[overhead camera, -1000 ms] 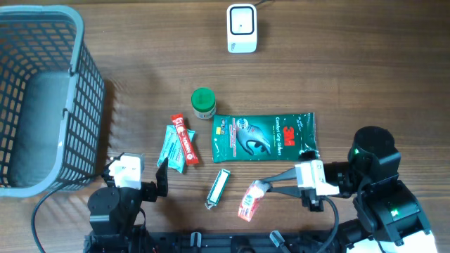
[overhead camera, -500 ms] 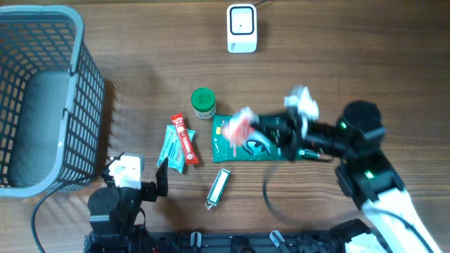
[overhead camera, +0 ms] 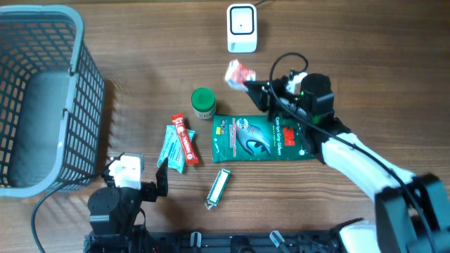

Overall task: Scan the item barcode
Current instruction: 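Lift the Kleenex pack and hold it over the white barcode scanner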

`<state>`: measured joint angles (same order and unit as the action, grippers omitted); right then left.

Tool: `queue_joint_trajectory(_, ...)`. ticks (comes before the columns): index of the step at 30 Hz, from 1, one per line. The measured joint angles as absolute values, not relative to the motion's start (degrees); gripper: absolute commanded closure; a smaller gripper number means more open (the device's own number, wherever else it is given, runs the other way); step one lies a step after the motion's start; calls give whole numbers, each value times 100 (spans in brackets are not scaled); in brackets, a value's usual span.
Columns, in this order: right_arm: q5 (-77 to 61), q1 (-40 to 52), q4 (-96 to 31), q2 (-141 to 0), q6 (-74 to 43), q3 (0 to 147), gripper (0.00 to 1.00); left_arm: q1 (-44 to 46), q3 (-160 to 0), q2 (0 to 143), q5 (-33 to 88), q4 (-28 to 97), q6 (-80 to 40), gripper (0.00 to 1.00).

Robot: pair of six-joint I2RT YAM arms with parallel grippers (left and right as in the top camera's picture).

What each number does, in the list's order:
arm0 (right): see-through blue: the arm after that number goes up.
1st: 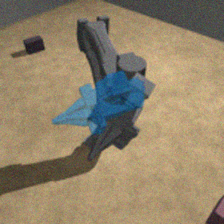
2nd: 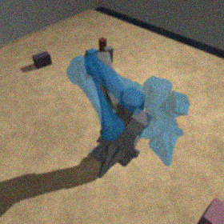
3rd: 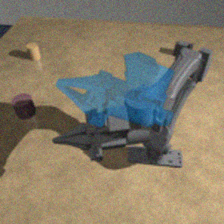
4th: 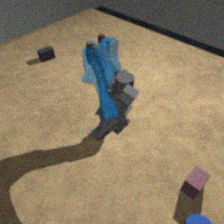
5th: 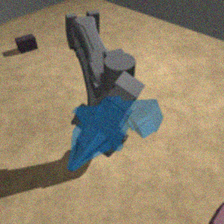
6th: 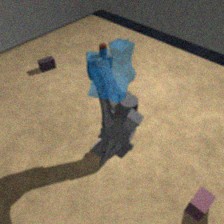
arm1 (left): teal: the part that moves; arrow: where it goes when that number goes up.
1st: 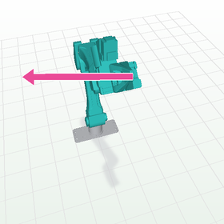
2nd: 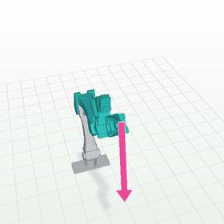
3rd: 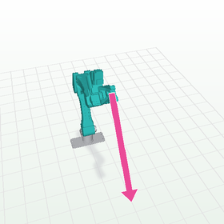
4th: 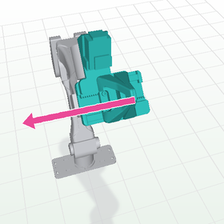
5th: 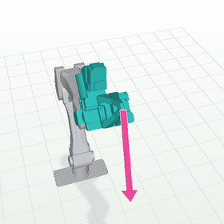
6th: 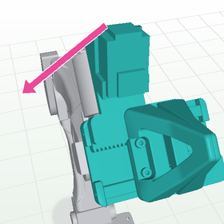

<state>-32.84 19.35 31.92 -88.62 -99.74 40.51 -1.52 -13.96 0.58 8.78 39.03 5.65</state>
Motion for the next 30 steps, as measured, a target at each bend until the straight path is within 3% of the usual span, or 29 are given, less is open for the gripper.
queue_joint_trajectory(4, -3323, 1935, 3524, -9470, -11255, 4244, 95, -152, -1396, 58, 878, 3903, 565, 0)
queue_joint_trajectory(8, -3288, 1905, 3527, -10141, -11640, 5026, 96, -152, -1396, 58, 875, 3903, 565, 0)
queue_joint_trajectory(20, -3225, 1612, 2338, -12687, -11826, 8374, 96, -152, -1396, 56, 875, 3905, 565, 0)
queue_joint_trajectory(30, -3100, 1365, 1970, -13148, -11832, 8871, 95, -152, -1396, 58, 875, 3903, 565, 0)
